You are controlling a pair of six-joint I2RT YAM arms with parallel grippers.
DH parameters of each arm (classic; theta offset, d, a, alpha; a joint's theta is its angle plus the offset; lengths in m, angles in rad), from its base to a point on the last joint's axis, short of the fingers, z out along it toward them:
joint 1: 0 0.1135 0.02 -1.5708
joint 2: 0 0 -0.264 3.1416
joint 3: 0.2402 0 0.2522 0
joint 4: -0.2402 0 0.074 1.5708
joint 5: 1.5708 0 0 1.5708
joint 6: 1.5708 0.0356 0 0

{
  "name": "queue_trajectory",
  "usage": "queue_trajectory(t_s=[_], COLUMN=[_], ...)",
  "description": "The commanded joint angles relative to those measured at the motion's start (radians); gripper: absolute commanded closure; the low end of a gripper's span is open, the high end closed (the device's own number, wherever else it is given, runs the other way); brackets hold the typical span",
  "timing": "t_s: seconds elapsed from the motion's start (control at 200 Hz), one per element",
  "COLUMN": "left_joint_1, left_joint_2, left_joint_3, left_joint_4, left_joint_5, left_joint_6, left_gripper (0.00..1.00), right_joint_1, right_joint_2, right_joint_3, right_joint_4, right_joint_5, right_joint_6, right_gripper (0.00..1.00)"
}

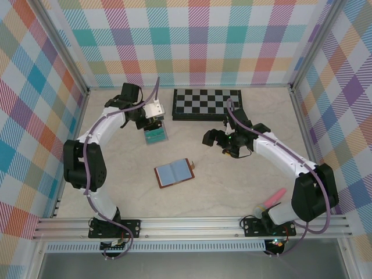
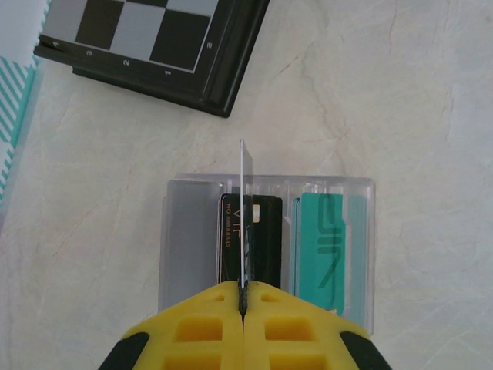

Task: Take the credit cards out of the card holder

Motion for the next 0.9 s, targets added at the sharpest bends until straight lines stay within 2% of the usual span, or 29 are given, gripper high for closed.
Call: queue_trajectory(t_s=[0.0, 0.425, 0.69, 0.825, 0.895], left_joint_1=[0.007, 0.007, 0.006, 0.006, 0.007], left_joint_2=[0.034, 0.133, 0.169, 0.185, 0.192], left_joint_3=[0.050, 0.123, 0.155, 0.155, 0.161], left_joint_4=[-0.046, -0.078, -0.115, -0.122, -0.132], left_joint_5=[-0.026, -0.099, -0.101, -0.130, -0.149], left_joint_6=[0.028, 0.014, 0.010, 0.004, -0.002], left_gripper=[1.00, 1.00, 1.00, 0.97, 0.89], right_joint_1=[-0.006, -0.006, -0.006, -0.006, -0.006], right_joint_2=[0.012, 0.025, 0.017, 0.023, 0.024], right_joint_3=[-0.012, -0.019, -0.022, -0.019, -0.019], right_joint_4=[0.000, 0.017, 0.011, 0.011, 0.011], right_joint_5=[-0.035, -0.079, -0.079, -0.085, -0.086], right_joint_6=[0.022, 0.040, 0.037, 0.037, 0.037], right_gripper=[0.00, 0.00, 0.00, 0.00, 0.00])
